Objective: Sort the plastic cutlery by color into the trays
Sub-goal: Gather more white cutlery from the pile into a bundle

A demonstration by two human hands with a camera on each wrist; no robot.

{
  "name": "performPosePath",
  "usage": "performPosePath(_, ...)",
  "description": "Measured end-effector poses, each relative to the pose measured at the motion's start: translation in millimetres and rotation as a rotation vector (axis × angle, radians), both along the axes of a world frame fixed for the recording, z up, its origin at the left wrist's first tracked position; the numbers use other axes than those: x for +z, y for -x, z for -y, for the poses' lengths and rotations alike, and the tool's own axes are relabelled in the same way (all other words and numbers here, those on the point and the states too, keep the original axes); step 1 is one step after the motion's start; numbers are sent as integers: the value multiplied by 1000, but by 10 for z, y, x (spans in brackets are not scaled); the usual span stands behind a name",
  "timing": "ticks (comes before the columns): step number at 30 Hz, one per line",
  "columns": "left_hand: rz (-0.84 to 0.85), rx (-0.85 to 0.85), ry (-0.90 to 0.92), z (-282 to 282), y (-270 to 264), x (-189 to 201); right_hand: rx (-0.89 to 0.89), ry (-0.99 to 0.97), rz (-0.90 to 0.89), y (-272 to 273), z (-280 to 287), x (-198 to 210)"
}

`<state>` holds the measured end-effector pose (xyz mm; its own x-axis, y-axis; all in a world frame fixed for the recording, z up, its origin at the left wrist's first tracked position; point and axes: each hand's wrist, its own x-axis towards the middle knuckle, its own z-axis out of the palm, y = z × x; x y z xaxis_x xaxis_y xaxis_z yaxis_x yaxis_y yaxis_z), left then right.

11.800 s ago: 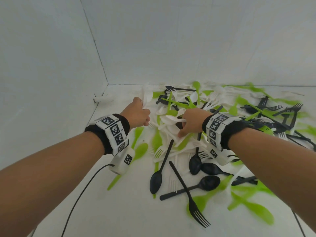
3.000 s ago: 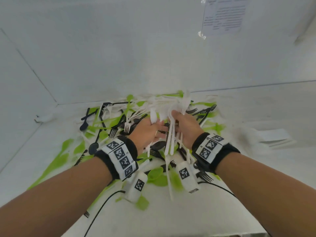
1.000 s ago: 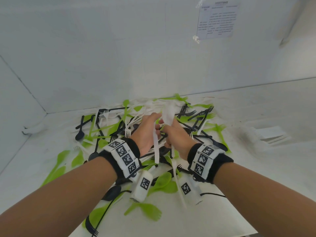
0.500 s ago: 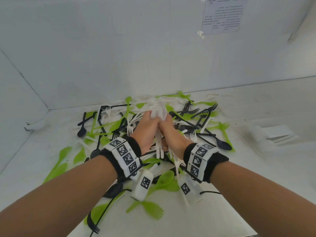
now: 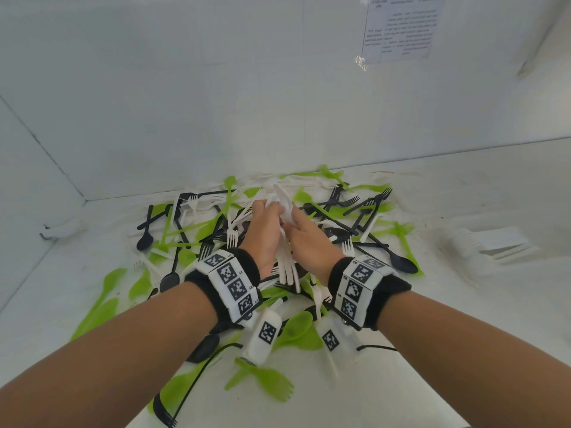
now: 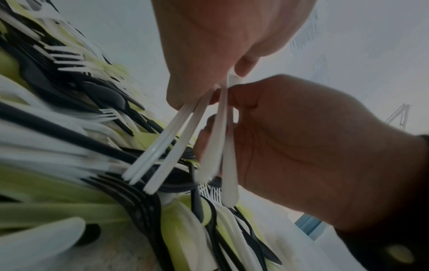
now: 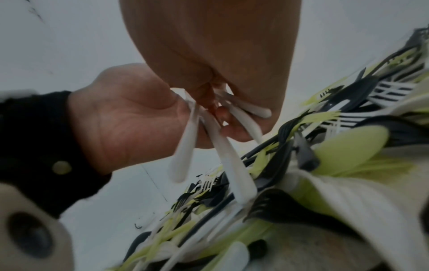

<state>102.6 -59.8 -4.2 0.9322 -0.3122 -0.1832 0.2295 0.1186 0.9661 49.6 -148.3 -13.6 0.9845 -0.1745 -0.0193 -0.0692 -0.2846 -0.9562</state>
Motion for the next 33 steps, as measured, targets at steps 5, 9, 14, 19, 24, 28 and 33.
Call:
performPosePath(5,5,-56,-53,45,-15,-29,29,-110,-61,-64,-54,8)
performPosePath(9,-8,-48,-42,-45,-56,1,71,-327,-99,-21,60,46)
performPosePath(14,29,8,-17,-107,-162,-32,-155,-378,-110,-19,233,17)
performPosePath(19,46,27,1,-103,-141,59,-74,-176,21,4,200,13)
performPosePath(24,-119,-55,155,-101,-168,102,-30,-23,91,-11,92,-45)
performPosePath(28,-144,-79,186,-58,-141,103,-5,-79,188,-99,34,-125)
performPosePath(33,-99,97,167,-97,-206,62,5,-324,156,-115,-95,-108)
